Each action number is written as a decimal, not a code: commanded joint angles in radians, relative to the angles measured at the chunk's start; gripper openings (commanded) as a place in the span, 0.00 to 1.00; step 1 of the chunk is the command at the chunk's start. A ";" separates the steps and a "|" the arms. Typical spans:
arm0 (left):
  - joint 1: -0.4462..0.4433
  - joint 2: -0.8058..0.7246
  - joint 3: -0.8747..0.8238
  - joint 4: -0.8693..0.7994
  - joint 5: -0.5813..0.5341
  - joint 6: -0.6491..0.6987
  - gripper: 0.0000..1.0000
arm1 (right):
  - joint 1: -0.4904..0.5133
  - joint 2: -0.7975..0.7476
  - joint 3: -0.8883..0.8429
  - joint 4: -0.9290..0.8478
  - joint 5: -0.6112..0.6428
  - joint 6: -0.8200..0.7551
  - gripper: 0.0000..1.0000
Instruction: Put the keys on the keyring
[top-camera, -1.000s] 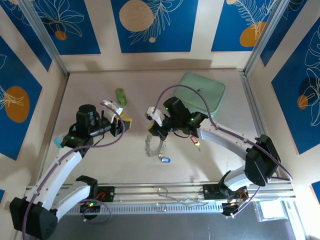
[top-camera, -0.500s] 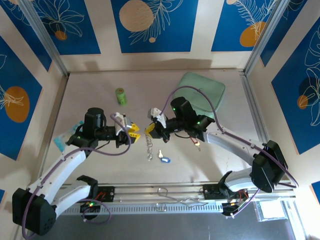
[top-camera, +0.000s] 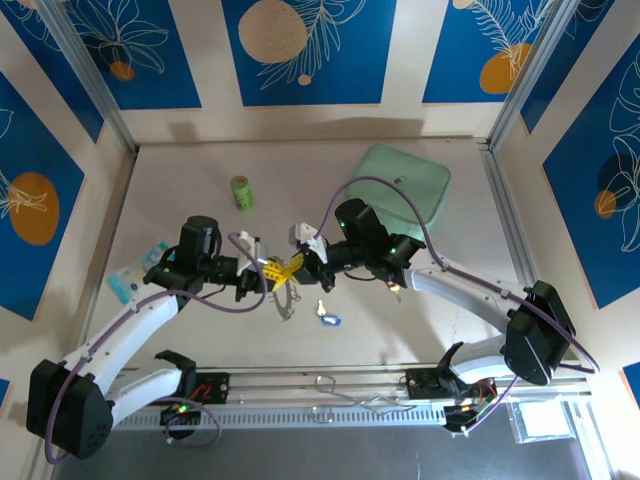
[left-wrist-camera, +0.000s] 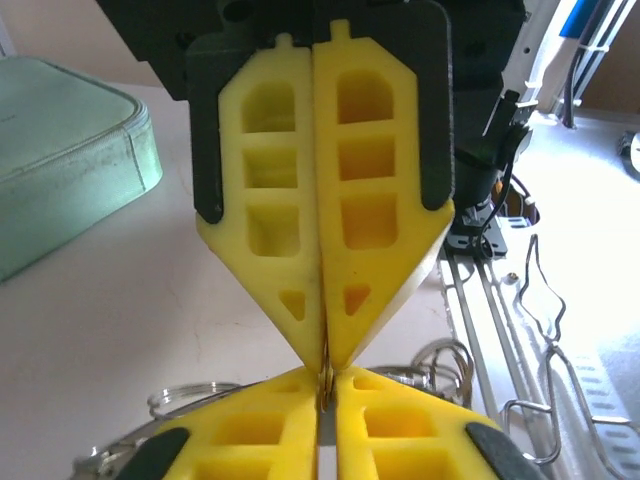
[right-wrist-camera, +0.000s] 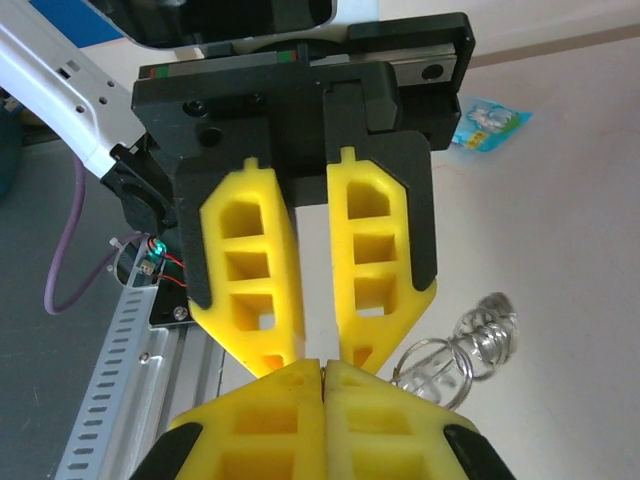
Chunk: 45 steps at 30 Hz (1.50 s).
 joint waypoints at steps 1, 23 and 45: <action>-0.012 -0.002 0.005 -0.016 0.050 0.018 0.04 | 0.012 -0.012 0.020 0.036 -0.015 -0.015 0.00; -0.016 0.086 0.247 -0.333 -0.599 -1.024 0.00 | 0.142 -0.157 -0.197 0.290 0.097 -0.142 0.39; -0.016 0.090 0.355 -0.705 -0.516 -1.865 0.00 | 0.169 0.180 -0.347 0.931 0.466 -0.083 0.26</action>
